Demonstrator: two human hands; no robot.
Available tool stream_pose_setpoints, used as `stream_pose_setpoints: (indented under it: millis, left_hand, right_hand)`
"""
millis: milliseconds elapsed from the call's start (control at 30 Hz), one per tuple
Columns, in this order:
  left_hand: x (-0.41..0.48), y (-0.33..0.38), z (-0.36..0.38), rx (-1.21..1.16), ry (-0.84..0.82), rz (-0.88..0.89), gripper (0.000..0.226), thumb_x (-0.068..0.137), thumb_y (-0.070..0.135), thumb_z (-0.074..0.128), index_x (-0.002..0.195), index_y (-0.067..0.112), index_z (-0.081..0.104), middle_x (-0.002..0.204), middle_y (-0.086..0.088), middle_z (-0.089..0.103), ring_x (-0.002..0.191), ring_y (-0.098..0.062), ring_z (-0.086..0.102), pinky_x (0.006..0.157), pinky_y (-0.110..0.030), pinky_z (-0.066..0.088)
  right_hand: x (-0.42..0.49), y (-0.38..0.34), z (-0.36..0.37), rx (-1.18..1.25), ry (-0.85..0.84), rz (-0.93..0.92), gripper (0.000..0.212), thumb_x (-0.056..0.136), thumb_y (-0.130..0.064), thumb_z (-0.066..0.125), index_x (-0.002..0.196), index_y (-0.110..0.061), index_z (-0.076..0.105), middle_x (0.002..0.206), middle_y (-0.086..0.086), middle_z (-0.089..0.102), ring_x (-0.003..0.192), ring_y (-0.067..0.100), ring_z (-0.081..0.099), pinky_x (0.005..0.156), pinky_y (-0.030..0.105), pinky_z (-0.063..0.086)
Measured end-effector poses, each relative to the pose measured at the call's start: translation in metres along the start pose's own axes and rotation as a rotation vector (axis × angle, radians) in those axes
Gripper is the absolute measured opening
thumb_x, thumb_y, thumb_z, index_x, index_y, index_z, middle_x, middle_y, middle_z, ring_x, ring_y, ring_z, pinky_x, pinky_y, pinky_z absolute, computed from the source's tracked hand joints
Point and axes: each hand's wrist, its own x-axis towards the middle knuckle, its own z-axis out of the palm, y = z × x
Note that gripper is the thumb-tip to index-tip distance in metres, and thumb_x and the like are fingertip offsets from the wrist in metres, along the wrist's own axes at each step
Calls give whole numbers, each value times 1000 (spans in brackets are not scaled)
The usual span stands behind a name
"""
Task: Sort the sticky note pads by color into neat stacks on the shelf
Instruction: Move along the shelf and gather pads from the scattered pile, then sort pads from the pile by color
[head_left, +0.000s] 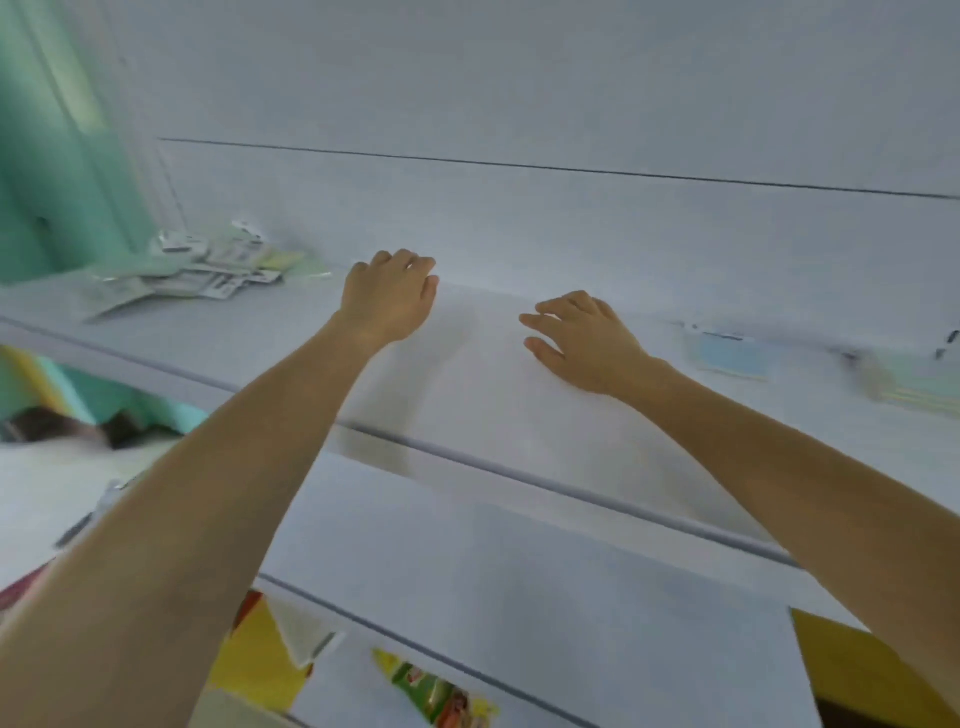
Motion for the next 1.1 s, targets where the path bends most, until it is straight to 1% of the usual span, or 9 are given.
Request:
stream_pose_setpoints:
  millis: [200,367,500,600,700,867,967,1033,1100]
  left_hand:
    - [-46,-160,-20,84,-24,-161,40,98,27,32,131,9,46,133,-18,51,121,-39,47,95,-48,41]
    - [-73,-265,-15,84,-115,-289,41,98,27,28,134,11,42,137,-16,49,126,-36,44,100,-49,39]
    - [-81,-318,-5,84,-141,-334,41,98,27,29,134,13,42,139,-13,47,123,-35,45,98,-46,40]
    - [-69,-357,4,83,-126,-347,41,98,27,28,134,13,42,135,-14,49,121,-35,47,97,-47,41]
    - [-43,-385,13,74,-108,-324,42,99,27,28,135,13,40,138,-14,47,125,-34,44,99,-47,40]
    - [5,-409,29,42,-116,-240,42,98,28,29,137,13,38,142,-11,43,128,-31,42,102,-46,37]
    - [34,-416,40,-16,-107,-161,42,98,27,32,138,15,38,144,-9,42,129,-30,40,104,-45,36]
    - [53,-417,50,-79,-170,-45,44,97,30,36,139,19,36,148,-6,38,134,-28,36,108,-43,33]
    - [72,-414,60,-117,-291,90,53,93,40,43,142,24,32,153,-2,29,140,-24,27,114,-40,26]
  right_hand:
    - [82,-151,6,89,-90,-150,45,98,-38,29,141,-25,35,148,0,39,136,24,30,111,36,25]
    - [139,-237,19,154,-135,-206,46,98,-39,28,142,-26,34,148,0,38,136,24,31,111,38,26]
    - [184,-264,34,201,-145,-177,45,98,-39,30,141,-25,36,148,2,38,136,25,32,110,40,29]
    - [228,-271,51,219,-146,-144,45,98,-39,32,139,-23,40,147,4,40,135,27,34,110,42,31]
    - [273,-266,67,231,-127,-82,44,97,-37,34,136,-20,44,143,9,44,131,30,39,109,43,34]
    - [339,-247,89,328,-144,156,45,97,-35,37,137,-17,43,139,19,44,130,37,38,107,45,35]
    - [371,-242,102,352,-142,225,45,97,-33,34,139,-18,40,140,19,43,131,37,36,108,45,32]
    - [388,-241,109,372,-165,223,46,96,-29,33,141,-21,37,146,14,38,136,35,30,111,44,28]
    - [396,-244,110,352,-229,226,47,97,-25,30,144,-22,31,153,11,27,142,31,21,115,42,21]
